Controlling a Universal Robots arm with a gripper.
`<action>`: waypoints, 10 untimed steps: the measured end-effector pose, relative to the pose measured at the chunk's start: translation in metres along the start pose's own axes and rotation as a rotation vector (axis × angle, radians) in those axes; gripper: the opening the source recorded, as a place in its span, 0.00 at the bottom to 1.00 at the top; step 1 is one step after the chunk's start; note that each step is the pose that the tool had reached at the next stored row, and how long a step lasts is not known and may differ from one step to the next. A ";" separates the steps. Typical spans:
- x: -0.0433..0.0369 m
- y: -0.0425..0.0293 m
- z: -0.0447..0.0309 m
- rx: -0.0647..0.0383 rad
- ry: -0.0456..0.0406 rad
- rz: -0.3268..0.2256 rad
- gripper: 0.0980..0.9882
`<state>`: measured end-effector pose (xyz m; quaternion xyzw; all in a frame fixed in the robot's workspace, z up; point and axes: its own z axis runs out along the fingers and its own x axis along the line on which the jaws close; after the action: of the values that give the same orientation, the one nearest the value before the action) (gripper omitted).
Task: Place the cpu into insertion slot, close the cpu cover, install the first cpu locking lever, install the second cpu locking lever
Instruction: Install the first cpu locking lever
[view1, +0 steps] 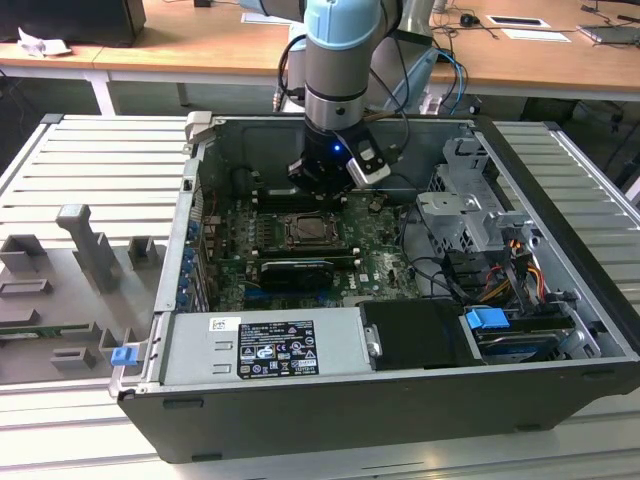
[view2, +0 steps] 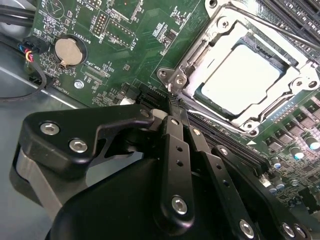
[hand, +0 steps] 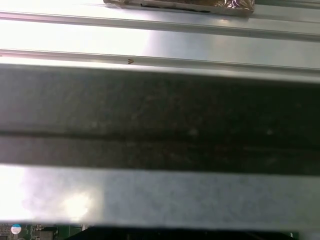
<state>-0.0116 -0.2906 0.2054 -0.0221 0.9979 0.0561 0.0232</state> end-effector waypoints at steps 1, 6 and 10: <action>0.0000 0.0000 -0.0001 0.000 0.0000 0.000 0.01; 0.0042 0.0003 -0.0004 0.000 0.0001 0.000 0.01; 0.0091 0.0005 -0.0006 0.000 0.0000 0.000 0.01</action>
<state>-0.0207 -0.2906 0.2056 -0.0223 0.9979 0.0562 0.0232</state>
